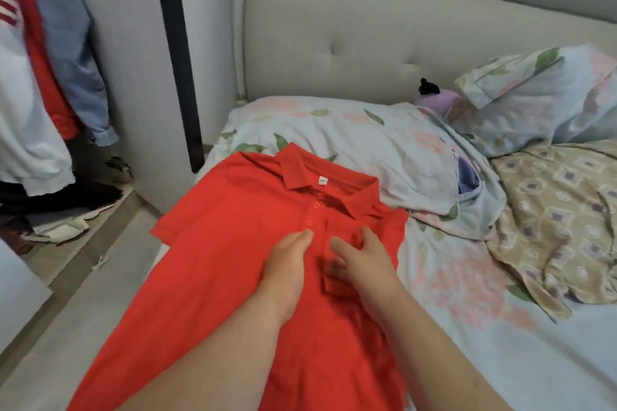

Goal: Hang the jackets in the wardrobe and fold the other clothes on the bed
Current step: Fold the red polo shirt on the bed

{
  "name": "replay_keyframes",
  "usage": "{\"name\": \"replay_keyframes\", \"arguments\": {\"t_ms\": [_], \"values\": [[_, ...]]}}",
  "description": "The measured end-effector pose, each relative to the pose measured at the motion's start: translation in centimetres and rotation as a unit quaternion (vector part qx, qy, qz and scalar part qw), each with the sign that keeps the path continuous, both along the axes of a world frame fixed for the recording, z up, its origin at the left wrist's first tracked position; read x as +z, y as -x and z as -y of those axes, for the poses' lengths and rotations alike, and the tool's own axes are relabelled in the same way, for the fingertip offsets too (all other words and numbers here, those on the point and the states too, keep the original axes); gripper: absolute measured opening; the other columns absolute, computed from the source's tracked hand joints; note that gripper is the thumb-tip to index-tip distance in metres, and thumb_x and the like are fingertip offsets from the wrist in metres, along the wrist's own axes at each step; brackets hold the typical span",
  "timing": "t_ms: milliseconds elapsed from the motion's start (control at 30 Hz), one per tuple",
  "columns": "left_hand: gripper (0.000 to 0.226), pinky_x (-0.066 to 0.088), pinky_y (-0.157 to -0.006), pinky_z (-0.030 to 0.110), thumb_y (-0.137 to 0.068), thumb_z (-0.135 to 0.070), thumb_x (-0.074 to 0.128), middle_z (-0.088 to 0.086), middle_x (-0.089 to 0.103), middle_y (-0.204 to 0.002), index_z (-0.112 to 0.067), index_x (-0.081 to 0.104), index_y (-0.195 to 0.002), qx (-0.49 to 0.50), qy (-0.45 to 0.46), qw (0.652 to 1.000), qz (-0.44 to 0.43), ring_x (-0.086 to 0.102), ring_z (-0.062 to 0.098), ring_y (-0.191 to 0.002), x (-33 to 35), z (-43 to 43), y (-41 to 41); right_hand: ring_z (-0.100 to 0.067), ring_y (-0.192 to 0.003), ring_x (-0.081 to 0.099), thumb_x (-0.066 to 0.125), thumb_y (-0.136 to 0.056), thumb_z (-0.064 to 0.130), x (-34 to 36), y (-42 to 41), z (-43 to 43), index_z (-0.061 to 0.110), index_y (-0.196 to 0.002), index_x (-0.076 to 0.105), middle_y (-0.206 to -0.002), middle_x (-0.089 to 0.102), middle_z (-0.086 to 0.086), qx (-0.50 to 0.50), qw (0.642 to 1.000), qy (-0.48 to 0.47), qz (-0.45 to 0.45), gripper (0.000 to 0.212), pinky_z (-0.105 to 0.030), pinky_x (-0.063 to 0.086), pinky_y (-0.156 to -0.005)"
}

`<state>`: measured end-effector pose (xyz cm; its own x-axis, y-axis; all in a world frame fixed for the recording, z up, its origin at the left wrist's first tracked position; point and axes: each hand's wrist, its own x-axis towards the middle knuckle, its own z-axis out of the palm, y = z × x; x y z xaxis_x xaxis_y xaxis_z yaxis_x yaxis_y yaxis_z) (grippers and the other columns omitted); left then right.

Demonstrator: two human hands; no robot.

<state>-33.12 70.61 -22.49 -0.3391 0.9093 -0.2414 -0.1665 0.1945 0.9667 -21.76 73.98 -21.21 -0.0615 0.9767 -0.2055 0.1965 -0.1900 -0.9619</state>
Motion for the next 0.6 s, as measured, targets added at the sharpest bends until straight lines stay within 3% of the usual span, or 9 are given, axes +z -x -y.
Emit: {"name": "replay_keyframes", "arguments": {"t_ms": [33, 67, 133, 233, 300, 333, 433, 500, 600], "values": [[0.017, 0.049, -0.092, 0.029, -0.100, -0.017, 0.050, 0.007, 0.069, -0.108, -0.011, 0.065, -0.103, 0.015, 0.016, 0.996, 0.082, 0.065, 0.023, -0.102, 1.0, -0.3, 1.4, -0.007, -0.052, 0.064, 0.067, -0.087, 0.017, -0.1, 0.9, 0.3, 0.013, -0.138, 0.046, -0.088, 0.062, 0.002, -0.018, 1.000, 0.003, -0.002, 0.055, -0.051, 0.061, -0.074], [0.014, 0.053, -0.079, 0.029, -0.098, -0.016, 0.051, 0.008, 0.070, -0.096, -0.012, 0.064, -0.096, 0.031, 0.016, 0.993, 0.110, 0.069, 0.020, -0.087, 2.0, -0.3, 3.2, -0.009, -0.060, 0.068, 0.065, -0.087, 0.017, -0.2, 1.6, 0.4, 0.015, -0.143, 0.043, -0.096, 0.064, 0.001, -0.034, 0.999, -0.015, 0.016, 0.060, -0.051, 0.060, -0.077], [0.013, 0.053, -0.058, 0.025, -0.095, -0.011, 0.054, 0.006, 0.070, -0.075, -0.013, 0.064, -0.086, 0.087, -0.010, 0.992, 0.089, 0.066, 0.012, -0.059, 2.9, 0.5, 7.6, -0.021, -0.088, 0.072, 0.064, -0.086, 0.018, -0.1, 3.4, 0.6, 0.019, -0.136, 0.051, -0.112, 0.067, -0.006, -0.034, 0.992, -0.077, 0.095, 0.052, -0.051, 0.056, -0.088], [0.019, 0.044, -0.050, 0.026, -0.088, -0.012, 0.058, -0.002, 0.063, -0.059, -0.014, 0.063, -0.070, 0.211, -0.027, 0.973, -0.092, 0.054, 0.007, -0.047, 2.2, 2.5, 15.0, -0.020, -0.098, 0.064, 0.063, -0.087, 0.017, -0.2, 8.3, 1.1, 0.017, -0.127, 0.060, -0.113, 0.066, -0.005, 0.071, 0.963, -0.180, 0.186, 0.040, -0.028, 0.046, -0.091], [0.016, 0.039, -0.054, 0.027, -0.086, -0.016, 0.060, -0.007, 0.057, -0.061, -0.014, 0.059, -0.070, 0.246, 0.043, 0.943, -0.221, 0.053, 0.008, -0.053, 0.8, 3.9, 18.9, -0.019, -0.118, 0.056, 0.061, -0.089, 0.016, -0.7, 12.9, 1.2, 0.011, -0.131, 0.058, -0.131, 0.060, -0.007, 0.156, 0.926, -0.261, 0.224, 0.042, -0.022, 0.036, -0.100], [0.019, 0.037, -0.054, 0.027, -0.088, -0.019, 0.062, -0.008, 0.055, -0.062, -0.014, 0.056, -0.070, 0.234, 0.076, 0.942, -0.226, 0.052, 0.009, -0.057, -0.1, 4.3, 20.3, -0.020, -0.132, 0.047, 0.059, -0.091, 0.017, -1.2, 15.1, 1.1, 0.009, -0.136, 0.055, -0.142, 0.053, -0.009, 0.193, 0.905, -0.291, 0.245, 0.046, -0.020, 0.028, -0.108], [0.026, 0.043, -0.047, 0.021, -0.096, -0.030, 0.059, -0.008, 0.065, -0.058, -0.017, 0.059, -0.074, 0.131, 0.111, 0.982, -0.078, 0.060, 0.009, -0.056, -2.1, 4.3, 21.9, -0.020, -0.150, 0.020, 0.049, -0.096, 0.035, -3.4, 19.3, 0.9, 0.010, -0.151, 0.035, -0.161, 0.025, -0.011, 0.234, 0.857, -0.304, 0.344, 0.061, -0.030, 0.012, -0.122], [0.029, 0.041, -0.037, 0.013, -0.097, -0.034, 0.058, -0.008, 0.066, -0.052, -0.015, 0.064, -0.077, 0.077, 0.137, 0.987, 0.014, 0.061, 0.005, -0.043, -2.7, 3.6, 22.1, -0.021, -0.151, 0.015, 0.040, -0.096, 0.046, -5.3, 20.0, 0.9, 0.011, -0.154, 0.027, -0.163, 0.020, -0.011, 0.227, 0.824, -0.303, 0.422, 0.070, -0.036, 0.007, -0.124], [0.023, 0.045, -0.035, 0.019, -0.096, -0.025, 0.062, 0.002, 0.068, -0.054, -0.010, 0.067, -0.079, 0.063, 0.152, 0.973, 0.162, 0.063, 0.012, -0.040, -3.1, 2.0, 22.3, -0.020, -0.150, 0.017, 0.037, -0.094, 0.051, -6.3, 20.0, 0.9, 0.010, -0.153, 0.030, -0.162, 0.024, -0.010, 0.204, 0.830, -0.308, 0.418, 0.073, -0.034, 0.007, -0.123]]}}
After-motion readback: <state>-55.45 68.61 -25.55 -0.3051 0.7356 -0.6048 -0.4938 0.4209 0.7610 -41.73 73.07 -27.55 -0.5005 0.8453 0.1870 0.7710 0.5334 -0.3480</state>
